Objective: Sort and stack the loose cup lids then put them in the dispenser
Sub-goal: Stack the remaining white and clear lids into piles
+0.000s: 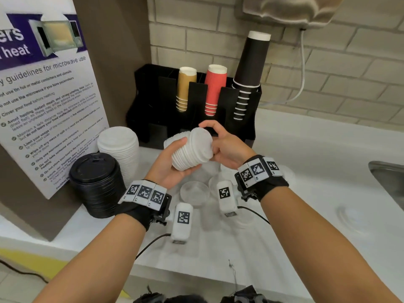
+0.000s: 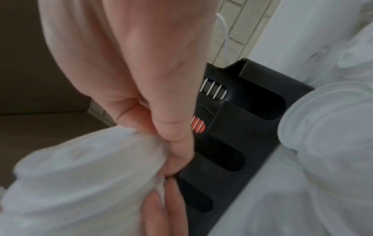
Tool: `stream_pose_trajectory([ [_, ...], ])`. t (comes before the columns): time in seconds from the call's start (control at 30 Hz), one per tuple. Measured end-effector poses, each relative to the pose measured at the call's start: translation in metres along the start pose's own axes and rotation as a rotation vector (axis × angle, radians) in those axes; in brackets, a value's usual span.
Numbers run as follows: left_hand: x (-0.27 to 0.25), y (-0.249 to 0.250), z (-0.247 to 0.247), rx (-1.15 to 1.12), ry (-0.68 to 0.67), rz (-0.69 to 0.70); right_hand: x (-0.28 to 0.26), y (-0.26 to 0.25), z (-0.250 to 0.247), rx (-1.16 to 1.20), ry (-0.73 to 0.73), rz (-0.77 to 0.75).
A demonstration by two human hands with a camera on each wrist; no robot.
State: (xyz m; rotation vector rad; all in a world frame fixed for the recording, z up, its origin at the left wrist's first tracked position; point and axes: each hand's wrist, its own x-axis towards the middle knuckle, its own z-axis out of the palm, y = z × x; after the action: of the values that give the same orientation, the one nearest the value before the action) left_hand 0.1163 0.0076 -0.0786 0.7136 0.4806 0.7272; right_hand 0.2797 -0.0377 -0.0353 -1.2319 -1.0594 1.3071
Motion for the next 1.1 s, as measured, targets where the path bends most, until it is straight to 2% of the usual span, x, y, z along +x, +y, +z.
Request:
stream_pose_trajectory([
  [0.13,-0.003,-0.006,0.007,0.002,-0.054,-0.026,-0.010,0.006,0.004,-0.110,-0.007,-0.011],
  [0.4,-0.008,-0.017,0.009,0.061,-0.024,-0.020,-0.025,0.010,0.001,-0.109,0.028,-0.018],
  [0.6,-0.012,-0.019,0.009,0.175,-0.022,-0.014,-0.034,0.011,-0.001,-0.221,0.018,0.001],
  [0.83,-0.014,-0.016,0.004,0.213,-0.043,0.018,-0.024,0.011,0.004,-0.370,0.165,0.013],
  [0.93,-0.014,-0.015,-0.003,0.239,0.013,0.013,-0.017,0.014,0.010,-0.475,0.195,0.021],
  [1.03,-0.013,-0.008,-0.013,0.195,0.102,0.027,-0.013,0.015,0.014,-0.443,0.225,0.040],
  [1.07,-0.014,-0.004,-0.016,0.153,0.137,0.035,-0.013,0.016,0.015,-0.486,0.228,0.061],
  [1.1,-0.014,0.000,-0.019,0.110,0.161,0.043,-0.012,0.018,0.016,-0.627,0.193,0.084],
])
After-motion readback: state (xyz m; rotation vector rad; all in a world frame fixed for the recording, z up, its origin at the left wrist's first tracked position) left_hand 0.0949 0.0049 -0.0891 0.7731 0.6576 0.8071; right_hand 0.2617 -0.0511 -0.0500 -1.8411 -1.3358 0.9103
